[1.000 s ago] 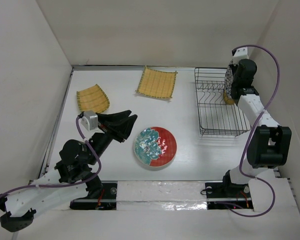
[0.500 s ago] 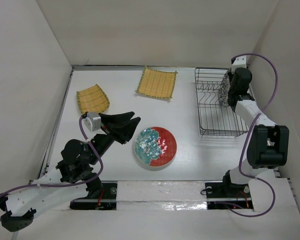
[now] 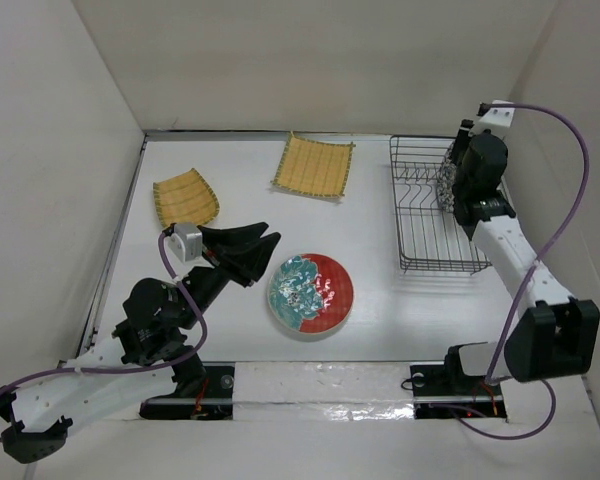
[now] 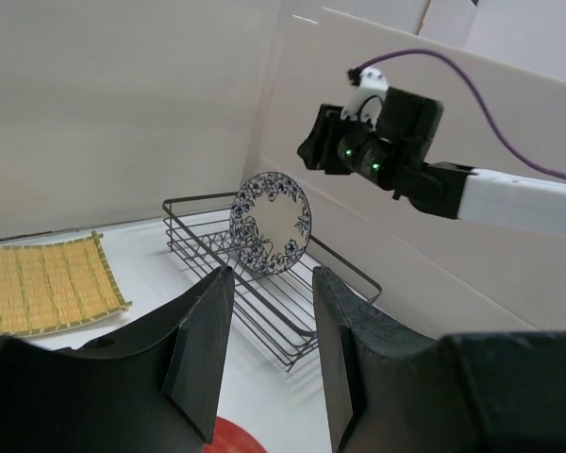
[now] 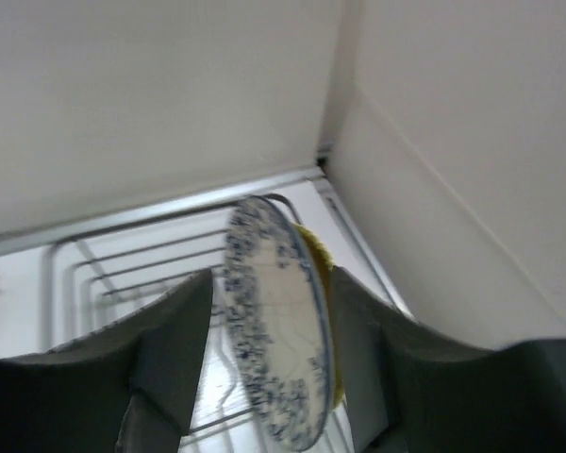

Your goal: Load the plates into the dish rack

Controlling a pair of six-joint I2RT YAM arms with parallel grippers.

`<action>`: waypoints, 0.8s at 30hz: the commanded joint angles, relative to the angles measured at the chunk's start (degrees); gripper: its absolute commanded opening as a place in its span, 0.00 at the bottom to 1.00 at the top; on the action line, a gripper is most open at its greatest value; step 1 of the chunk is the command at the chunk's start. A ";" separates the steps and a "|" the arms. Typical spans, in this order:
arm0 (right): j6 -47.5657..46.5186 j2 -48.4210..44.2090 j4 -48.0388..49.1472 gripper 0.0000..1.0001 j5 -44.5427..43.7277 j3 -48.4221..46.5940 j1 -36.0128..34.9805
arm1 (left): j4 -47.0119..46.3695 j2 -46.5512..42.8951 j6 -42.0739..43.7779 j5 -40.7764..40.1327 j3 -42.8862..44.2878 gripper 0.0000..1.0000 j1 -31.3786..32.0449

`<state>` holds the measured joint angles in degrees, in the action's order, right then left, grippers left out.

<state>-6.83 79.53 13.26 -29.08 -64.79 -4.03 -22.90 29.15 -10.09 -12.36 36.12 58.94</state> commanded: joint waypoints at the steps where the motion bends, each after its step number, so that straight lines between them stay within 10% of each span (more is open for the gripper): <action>1: 11.38 -7.44 -2.26 0.44 2.00 1.32 -5.71 | -2.24 0.38 0.51 -0.82 0.27 0.36 0.30; 2: 15.66 -11.20 -2.53 0.17 7.75 2.90 -7.20 | -2.33 0.39 0.59 -1.00 0.27 0.36 0.30; 4: 20.61 -15.00 -1.75 0.00 12.10 9.14 -12.56 | -2.16 0.56 0.59 -1.26 0.36 0.31 0.30; 8: 32.12 -22.82 0.36 0.00 16.43 21.97 -22.58 | -2.24 0.91 0.33 -2.40 0.27 0.00 0.30; 19: 58.93 -39.36 -11.56 0.00 5.89 42.03 -49.47 | -2.07 2.58 0.07 -3.64 0.44 0.00 0.30; 22: 67.10 -37.70 -17.71 0.17 -0.52 42.12 -56.24 | -1.72 3.28 0.24 -3.46 0.71 0.00 0.30; 24: 72.54 -34.10 -19.14 0.49 -4.75 42.47 -58.97 | -1.54 3.72 0.33 -3.55 0.79 0.00 0.30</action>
<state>54.50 42.72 -0.54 -25.21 -22.70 -59.88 -22.68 32.27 -9.93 -15.49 36.12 58.94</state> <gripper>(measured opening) 0.440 0.003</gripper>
